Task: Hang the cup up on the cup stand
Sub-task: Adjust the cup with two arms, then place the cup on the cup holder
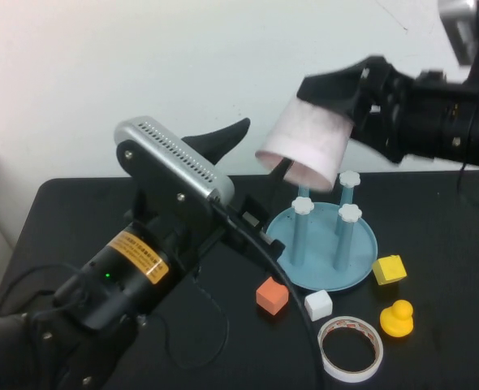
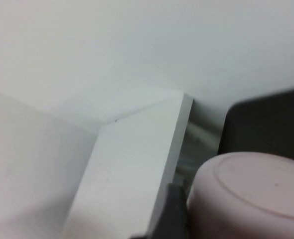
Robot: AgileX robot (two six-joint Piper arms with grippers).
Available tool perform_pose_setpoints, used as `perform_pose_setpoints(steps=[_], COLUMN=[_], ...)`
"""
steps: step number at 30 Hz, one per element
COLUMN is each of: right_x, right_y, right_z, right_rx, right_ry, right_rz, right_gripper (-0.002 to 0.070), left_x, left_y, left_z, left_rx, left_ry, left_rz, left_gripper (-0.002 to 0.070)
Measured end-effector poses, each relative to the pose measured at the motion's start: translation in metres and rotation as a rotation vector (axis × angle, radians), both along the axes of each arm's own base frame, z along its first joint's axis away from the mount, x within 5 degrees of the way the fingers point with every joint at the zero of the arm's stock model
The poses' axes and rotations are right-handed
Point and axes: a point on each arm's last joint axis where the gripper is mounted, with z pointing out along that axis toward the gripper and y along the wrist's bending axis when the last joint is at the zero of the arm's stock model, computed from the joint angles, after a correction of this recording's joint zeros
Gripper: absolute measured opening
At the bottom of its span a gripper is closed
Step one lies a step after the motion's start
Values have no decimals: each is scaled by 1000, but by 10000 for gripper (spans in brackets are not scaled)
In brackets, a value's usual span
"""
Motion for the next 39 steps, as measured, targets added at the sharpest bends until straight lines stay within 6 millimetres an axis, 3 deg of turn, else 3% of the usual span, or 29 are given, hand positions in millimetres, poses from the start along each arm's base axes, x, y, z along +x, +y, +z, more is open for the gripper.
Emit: perform_pose_setpoints(steps=[5, 7, 9, 12, 16, 21, 24, 32, 39], right_x=[7, 9, 11, 16, 28, 55, 75, 120, 148], right_y=[0, -1, -2, -2, 3, 13, 20, 37, 40], right_z=[24, 28, 29, 23, 0, -37, -49, -76, -100], right_rx=[-184, -276, -376, -481, -564, -613, -625, -714, -820], right_ry=[-296, -404, -502, -579, -587, -529, -521, -605, -614], right_rz=[31, 39, 45, 61, 104, 147, 154, 196, 169], right_gripper=[574, 574, 574, 574, 574, 574, 574, 574, 573], left_x=[-12, -18, -25, -37, -51, -74, -91, -128, -147], left_y=[7, 11, 17, 31, 56, 87, 100, 122, 133], left_z=[5, 4, 4, 10, 16, 17, 18, 21, 23], left_rx=[43, 63, 78, 81, 115, 247, 312, 403, 420], left_ry=[17, 39, 57, 124, 280, 428, 488, 531, 538], left_rz=[-27, -27, -25, 5, 74, 107, 102, 72, 62], left_gripper=[417, 385, 300, 108, 21, 3, 0, 0, 0])
